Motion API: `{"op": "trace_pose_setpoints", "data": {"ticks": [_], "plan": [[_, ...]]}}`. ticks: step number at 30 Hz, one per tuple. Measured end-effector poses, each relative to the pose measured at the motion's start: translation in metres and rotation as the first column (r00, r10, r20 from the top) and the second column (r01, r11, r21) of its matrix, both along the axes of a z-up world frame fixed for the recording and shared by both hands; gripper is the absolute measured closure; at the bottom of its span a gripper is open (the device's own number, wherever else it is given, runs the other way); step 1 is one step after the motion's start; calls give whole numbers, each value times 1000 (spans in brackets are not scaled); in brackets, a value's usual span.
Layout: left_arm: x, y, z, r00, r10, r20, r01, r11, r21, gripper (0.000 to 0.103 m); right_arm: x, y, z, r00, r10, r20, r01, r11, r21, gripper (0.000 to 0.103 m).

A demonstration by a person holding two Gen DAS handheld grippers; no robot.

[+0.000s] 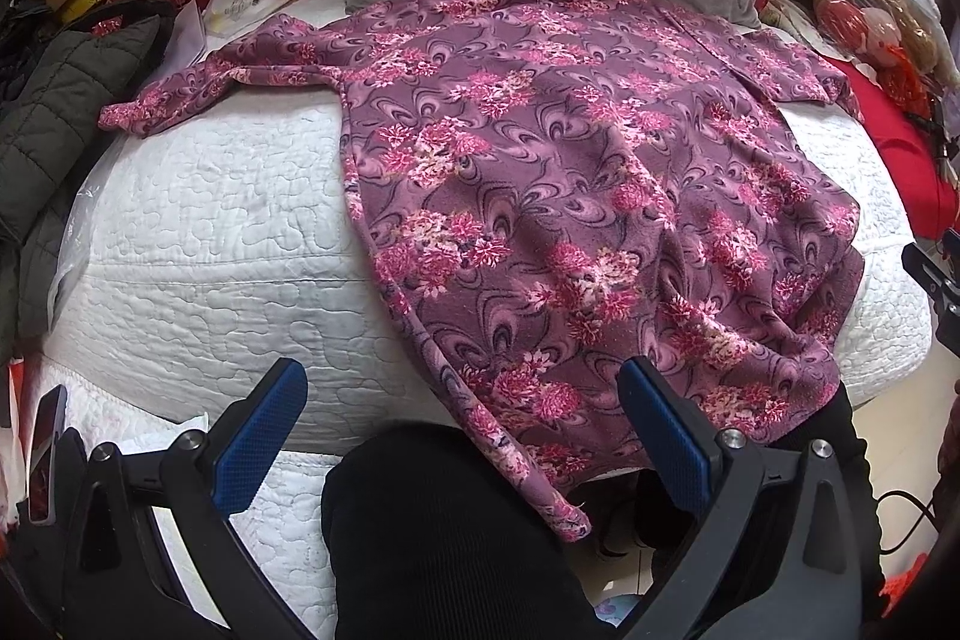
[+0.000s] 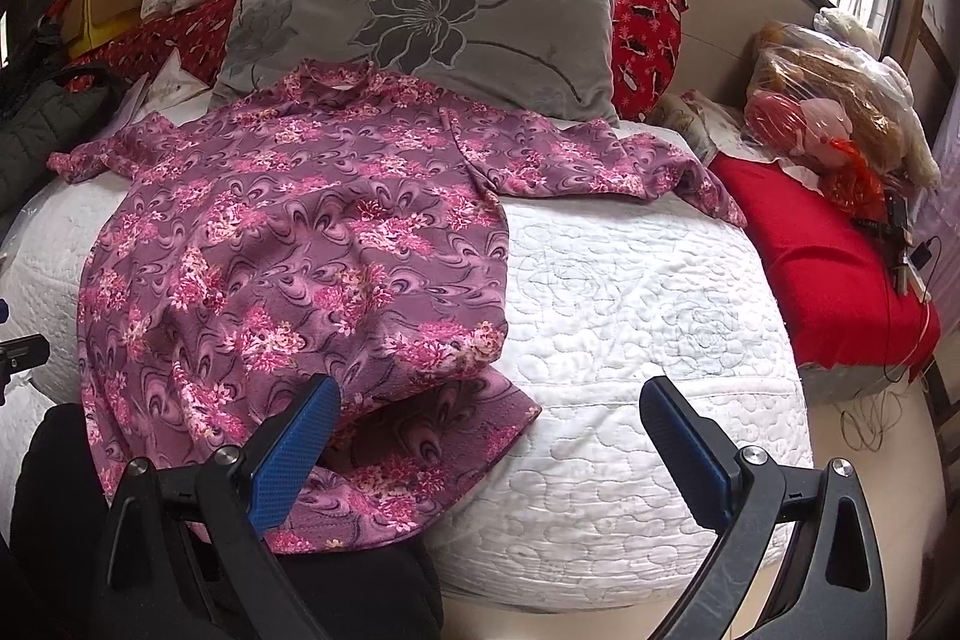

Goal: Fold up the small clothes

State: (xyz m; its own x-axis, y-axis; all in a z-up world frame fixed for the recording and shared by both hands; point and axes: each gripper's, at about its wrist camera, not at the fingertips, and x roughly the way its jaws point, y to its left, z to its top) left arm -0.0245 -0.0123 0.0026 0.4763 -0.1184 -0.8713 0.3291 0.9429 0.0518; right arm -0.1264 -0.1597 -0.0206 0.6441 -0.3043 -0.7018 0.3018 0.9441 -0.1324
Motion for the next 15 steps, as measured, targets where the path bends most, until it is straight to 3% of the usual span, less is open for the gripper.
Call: {"op": "trace_pose_setpoints", "data": {"ticks": [15], "plan": [[7, 3, -2, 1000, 12, -20, -13, 1000, -5, 0, 3, -4, 0, 1000, 3, -6, -3, 1000, 3, 2]]}}
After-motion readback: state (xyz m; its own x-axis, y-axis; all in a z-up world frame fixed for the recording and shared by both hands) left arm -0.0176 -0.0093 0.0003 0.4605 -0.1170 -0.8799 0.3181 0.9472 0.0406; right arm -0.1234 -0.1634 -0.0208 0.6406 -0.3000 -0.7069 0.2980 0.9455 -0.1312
